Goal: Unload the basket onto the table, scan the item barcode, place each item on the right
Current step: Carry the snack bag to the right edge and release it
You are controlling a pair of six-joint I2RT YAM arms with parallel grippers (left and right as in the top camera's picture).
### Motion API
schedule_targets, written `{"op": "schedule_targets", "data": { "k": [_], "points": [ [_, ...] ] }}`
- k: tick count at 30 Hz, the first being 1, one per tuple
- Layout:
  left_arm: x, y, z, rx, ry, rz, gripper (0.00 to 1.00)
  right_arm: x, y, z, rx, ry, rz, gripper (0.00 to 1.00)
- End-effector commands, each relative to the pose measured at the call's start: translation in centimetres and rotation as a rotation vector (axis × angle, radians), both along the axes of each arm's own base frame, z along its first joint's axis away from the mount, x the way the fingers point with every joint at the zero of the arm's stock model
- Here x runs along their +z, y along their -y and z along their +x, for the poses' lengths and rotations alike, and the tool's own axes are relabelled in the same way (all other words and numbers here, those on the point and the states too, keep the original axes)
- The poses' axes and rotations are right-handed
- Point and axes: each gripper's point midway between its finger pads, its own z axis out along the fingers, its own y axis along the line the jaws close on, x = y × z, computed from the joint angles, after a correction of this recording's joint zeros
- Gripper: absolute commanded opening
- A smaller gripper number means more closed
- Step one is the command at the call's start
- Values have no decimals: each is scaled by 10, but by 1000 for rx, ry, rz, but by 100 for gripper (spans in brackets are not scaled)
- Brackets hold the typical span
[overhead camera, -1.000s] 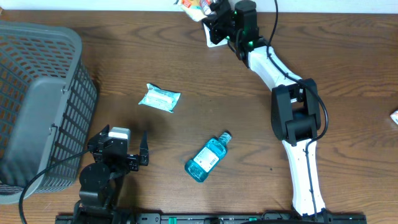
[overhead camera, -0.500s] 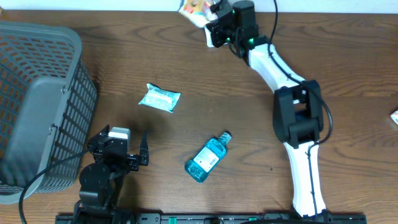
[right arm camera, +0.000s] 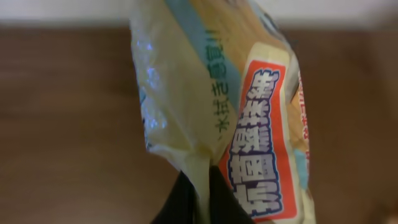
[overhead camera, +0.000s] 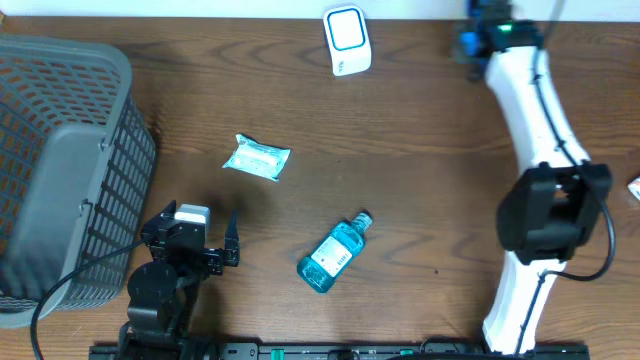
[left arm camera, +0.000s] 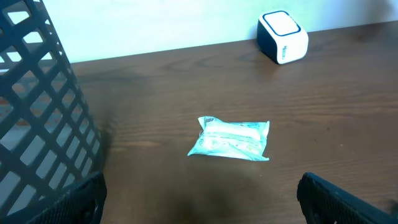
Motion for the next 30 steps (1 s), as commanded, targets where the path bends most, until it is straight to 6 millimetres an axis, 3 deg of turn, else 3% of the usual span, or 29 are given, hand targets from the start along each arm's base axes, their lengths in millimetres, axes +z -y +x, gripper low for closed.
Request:
{"op": "schedule_targets", "data": {
  "k": [1,5,9,13,16,18,20,23,24,27,30],
  "points": [
    [0,0,0,-1,2,-2,98,10,93,-36,-335,2,-172,1],
    [0,0,0,-1,2,-2,98,-24,155,-69,-455,-81,-175,1],
    [0,0,0,-1,2,-2,98,-67,202,-107,-548,-156,-142,1],
    [0,0,0,-1,1,-2,98,-104,234,-146,-623,-220,-91,1],
    [0,0,0,-1,2,-2,98,-110,249,-161,-658,-234,-58,1],
    [0,0,0,-1,1,-2,98,-100,254,-162,-668,-219,-70,3],
    [0,0,0,-1,2,-2,98,-77,259,-162,-688,-183,-110,17],
    [0,0,0,-1,2,-2,98,-38,259,-157,-695,-104,-142,79],
    [0,0,0,-1,2,-2,98,-21,257,-156,-691,-65,-145,87],
    [0,0,0,-1,2,-2,98,23,247,-153,-671,43,-131,96],
    [0,0,0,-1,2,-2,98,60,215,-137,-556,164,-19,99]
  ]
}}
